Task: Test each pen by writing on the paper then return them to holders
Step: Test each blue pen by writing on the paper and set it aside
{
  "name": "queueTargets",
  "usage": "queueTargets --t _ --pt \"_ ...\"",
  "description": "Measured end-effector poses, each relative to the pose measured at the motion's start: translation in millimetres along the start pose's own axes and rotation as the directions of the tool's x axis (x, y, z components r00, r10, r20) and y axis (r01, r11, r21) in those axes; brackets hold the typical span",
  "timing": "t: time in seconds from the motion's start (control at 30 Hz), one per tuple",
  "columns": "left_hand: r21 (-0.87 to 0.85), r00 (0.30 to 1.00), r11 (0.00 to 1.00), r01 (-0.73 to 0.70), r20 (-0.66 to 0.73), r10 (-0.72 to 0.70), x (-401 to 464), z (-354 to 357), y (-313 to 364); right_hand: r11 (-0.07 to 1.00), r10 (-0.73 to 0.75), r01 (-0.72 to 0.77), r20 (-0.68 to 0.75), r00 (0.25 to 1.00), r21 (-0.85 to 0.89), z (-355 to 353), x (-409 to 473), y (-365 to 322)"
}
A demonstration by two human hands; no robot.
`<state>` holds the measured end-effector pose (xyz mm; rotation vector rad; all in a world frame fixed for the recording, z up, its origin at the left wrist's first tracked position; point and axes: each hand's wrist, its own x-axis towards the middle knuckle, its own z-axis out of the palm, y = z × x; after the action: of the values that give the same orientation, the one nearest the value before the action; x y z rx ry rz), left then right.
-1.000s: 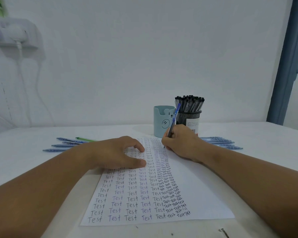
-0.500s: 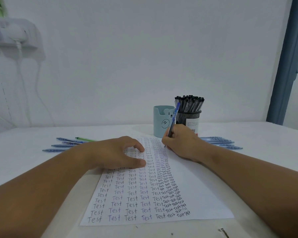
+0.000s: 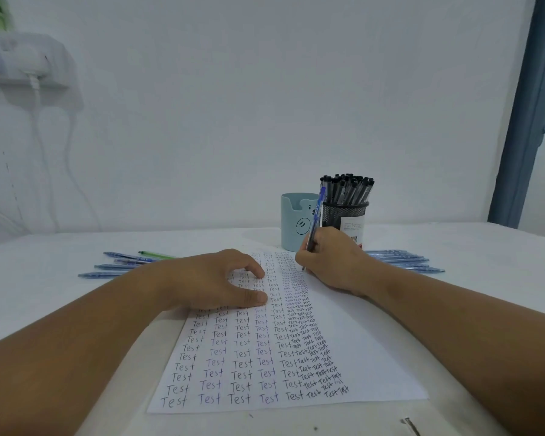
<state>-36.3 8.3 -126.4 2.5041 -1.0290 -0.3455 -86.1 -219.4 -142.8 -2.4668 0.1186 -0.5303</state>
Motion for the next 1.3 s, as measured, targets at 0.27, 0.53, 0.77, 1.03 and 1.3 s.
queueTargets --t 0.27,0.53,0.77,1.03,1.3 --pt "0.011 1.000 1.000 -0.004 0.005 0.004 -1.0 0.0 0.5 0.942 0.058 -0.027 -0.083 0.995 0.336 0.2 -1.8 1.3" --pt "0.005 1.000 1.000 0.005 0.005 -0.005 -1.2 0.0 -0.1 0.958 -0.194 0.246 -0.293 0.936 0.150 -17.3 -5.7 -13.9" --pt "-0.010 1.000 1.000 0.000 0.009 0.001 -1.5 0.5 -0.3 0.945 -0.245 0.285 -0.230 0.942 0.162 -21.9 -6.2 -5.2" --pt "0.009 1.000 1.000 -0.001 0.002 0.001 0.8 -0.4 -0.5 0.937 -0.331 0.327 -0.016 0.943 -0.125 -20.8 -7.9 -3.5" --pt "-0.008 1.000 1.000 -0.004 0.006 0.004 0.3 0.1 -1.3 0.952 -0.306 0.304 -0.076 0.949 -0.038 -28.2 -6.6 -0.8"
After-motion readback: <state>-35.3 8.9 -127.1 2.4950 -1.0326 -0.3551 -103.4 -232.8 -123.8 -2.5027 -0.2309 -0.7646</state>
